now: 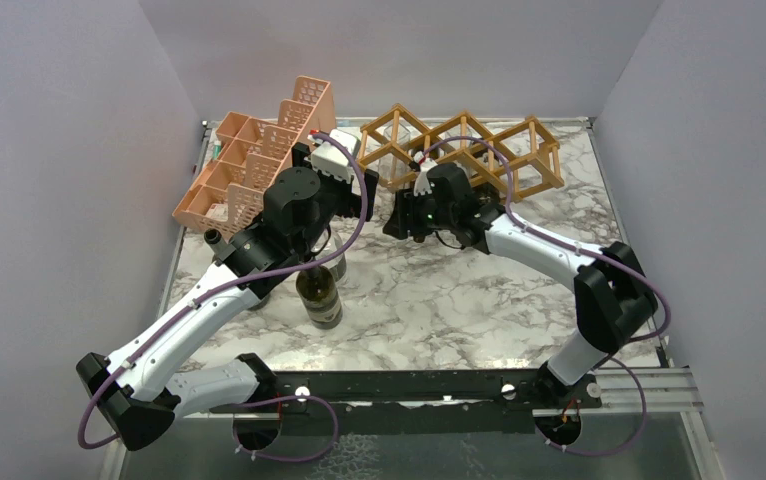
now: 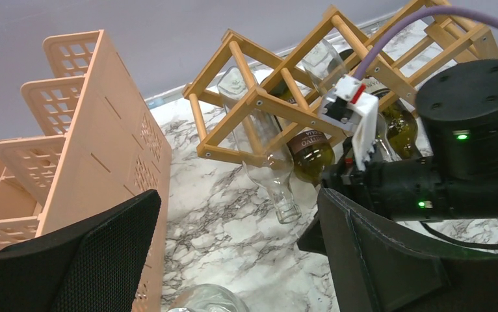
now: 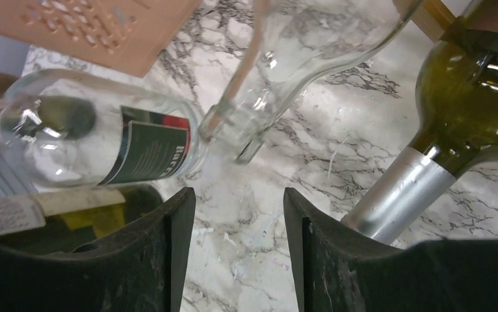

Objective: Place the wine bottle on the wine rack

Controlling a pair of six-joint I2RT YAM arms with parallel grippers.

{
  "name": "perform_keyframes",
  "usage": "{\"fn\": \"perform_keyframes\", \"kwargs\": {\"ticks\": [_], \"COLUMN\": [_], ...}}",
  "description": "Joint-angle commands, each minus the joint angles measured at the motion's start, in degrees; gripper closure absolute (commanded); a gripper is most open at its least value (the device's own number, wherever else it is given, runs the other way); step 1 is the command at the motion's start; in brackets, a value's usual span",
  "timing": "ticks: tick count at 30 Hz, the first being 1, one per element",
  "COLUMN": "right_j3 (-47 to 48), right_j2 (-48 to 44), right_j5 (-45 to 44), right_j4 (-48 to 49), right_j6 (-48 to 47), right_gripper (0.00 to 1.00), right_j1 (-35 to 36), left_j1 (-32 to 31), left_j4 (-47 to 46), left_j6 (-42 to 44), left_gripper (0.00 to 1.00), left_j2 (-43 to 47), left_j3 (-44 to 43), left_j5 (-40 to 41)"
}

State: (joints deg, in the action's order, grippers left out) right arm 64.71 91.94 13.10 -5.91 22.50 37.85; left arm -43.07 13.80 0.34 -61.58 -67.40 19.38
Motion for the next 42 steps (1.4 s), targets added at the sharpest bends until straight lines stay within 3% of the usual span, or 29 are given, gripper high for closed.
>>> {"fn": "perform_keyframes", "kwargs": {"ticks": [1,10,16,24,30,35,42], "right_j3": [4.1,5.9,6.1,1.3,-0.8,-0.6,3.8], "right_j2": [4.3,6.7,6.7,-2.5,-9.6,-11.6,-6.5], "right_j5": [-4.4,-8.7,-8.6,3.7,10.5,7.9,5.8], "right_j4": [4.5,7.0,5.7,3.9,6.9,11.6,17.3], "right_j6": [2.4,4.0,5.7,0.9,-7.3,-15.6,-18.8], "right_gripper": [0.48,0.63,0.64,0.4,0.31,0.23,0.22], "right_j1": [0.4,0.4,0.4,2.0,7.0,15.3,21.1], "left_j1": [0.4,0.5,0.5,0.5,0.6,0.5,0.5], "left_j4": [-0.8,-0.3,-0.3,0.9,0.8,0.6,-1.2], "left_j6": [0.6,1.1,1.2,1.1,1.7,2.2,2.3], "left_gripper": [0.04,0.04,0.04,0.04,0.04,0.04,0.04], "left_j2": [1.5,1.7,1.9,4.0,7.1,9.8,13.4], "left_j3": [0.6,0.0,-0.2,-3.0,-6.3,-8.3,-7.4], "left_j5": [1.1,1.4,1.6,0.6,-0.4,-0.2,-0.3]}}
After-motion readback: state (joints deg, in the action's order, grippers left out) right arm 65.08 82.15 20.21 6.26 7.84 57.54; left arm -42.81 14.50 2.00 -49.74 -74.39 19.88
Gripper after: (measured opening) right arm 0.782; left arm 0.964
